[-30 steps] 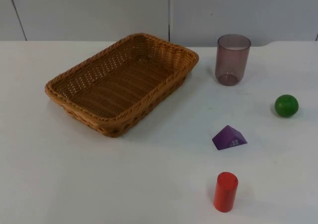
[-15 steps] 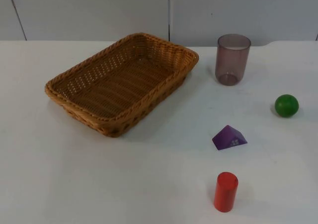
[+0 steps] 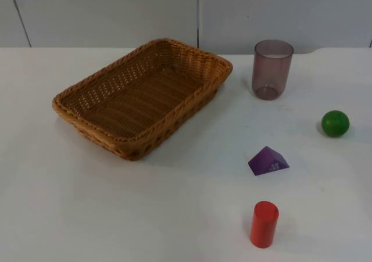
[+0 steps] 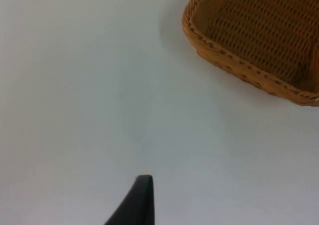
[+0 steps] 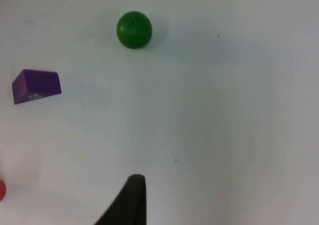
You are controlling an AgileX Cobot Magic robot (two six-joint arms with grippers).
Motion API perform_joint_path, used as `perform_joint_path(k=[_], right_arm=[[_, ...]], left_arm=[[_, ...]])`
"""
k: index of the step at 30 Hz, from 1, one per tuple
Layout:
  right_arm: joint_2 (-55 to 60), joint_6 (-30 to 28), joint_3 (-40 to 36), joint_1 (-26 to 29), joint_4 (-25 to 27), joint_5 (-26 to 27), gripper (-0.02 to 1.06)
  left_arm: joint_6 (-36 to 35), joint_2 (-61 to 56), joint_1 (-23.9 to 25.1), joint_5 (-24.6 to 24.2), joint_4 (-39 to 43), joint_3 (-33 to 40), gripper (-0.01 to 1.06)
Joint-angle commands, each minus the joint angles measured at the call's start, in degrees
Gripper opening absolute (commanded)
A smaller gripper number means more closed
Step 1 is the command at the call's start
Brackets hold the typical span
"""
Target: Pick up the basket with the left hand and place the triangular block into the basket with the right hand.
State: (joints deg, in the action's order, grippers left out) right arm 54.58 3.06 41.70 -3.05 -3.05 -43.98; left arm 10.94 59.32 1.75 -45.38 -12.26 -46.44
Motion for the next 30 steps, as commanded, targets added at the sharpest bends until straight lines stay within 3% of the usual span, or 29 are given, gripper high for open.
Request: perform_joint_path(k=[1,11,23,30], right_arm=[[0.08,-0.11,0.45,0.34,0.21,0.81,1.05],[0.08,-0.11,0.45,0.34,0.21,0.81,1.05],[0.08,-0.11,0.45,0.34,0.35,0.71,1.05],[0.08,-0.11,0.45,0.34,0.49,0.71,1.05]], left_arm=[[4.96,6.06,0.03,-0.84,-0.86,-5.22,1.05],[19.42,35.26,-0.07,-6.57,-6.51,-26.65,1.05],[24.69,62.65,-1.89,-14.66,-6.73,-52.07,1.05],[28.11,72.32,-3.11,-11.89,-7.29,-62.77,1.05]])
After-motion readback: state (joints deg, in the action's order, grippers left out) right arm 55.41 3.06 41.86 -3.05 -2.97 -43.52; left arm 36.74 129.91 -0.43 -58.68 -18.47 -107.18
